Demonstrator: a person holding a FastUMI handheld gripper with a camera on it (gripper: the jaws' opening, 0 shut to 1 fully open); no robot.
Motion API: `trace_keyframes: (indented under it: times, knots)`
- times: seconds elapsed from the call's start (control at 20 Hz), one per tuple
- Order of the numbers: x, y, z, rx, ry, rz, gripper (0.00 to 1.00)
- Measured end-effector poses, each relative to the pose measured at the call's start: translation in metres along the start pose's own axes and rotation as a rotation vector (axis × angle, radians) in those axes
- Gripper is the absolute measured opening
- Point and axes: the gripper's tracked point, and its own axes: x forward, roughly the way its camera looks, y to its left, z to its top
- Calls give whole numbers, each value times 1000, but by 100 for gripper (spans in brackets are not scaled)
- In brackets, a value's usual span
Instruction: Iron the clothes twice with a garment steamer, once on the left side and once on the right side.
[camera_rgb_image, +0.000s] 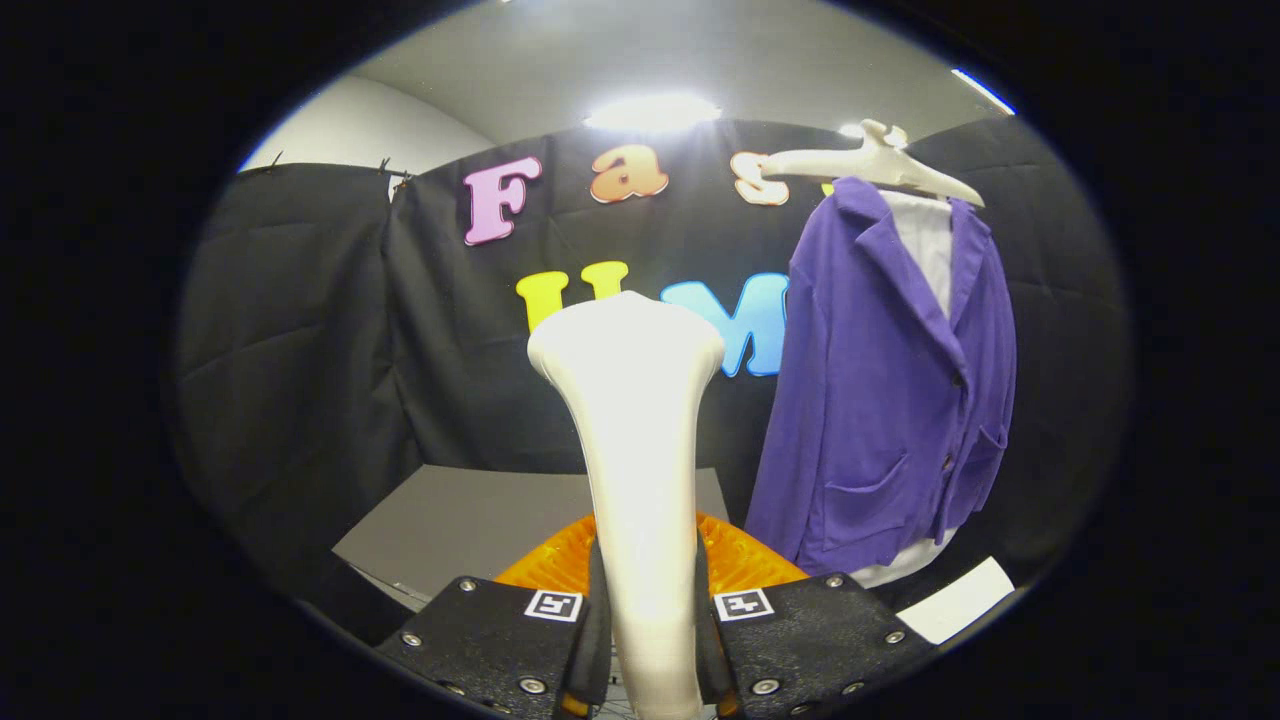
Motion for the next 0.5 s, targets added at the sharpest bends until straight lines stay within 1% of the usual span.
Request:
trace_keyframes:
  times: [0.15,0.25,0.4,0.5]
  knots:
    - [-38,-23,7,-4,-42,-2,34]
    - [-60,-36,5,-9,-61,-1,33]
    - [-71,-66,-3,-72,-39,-29,33]
    - [-78,-83,-6,-54,-34,-41,33]
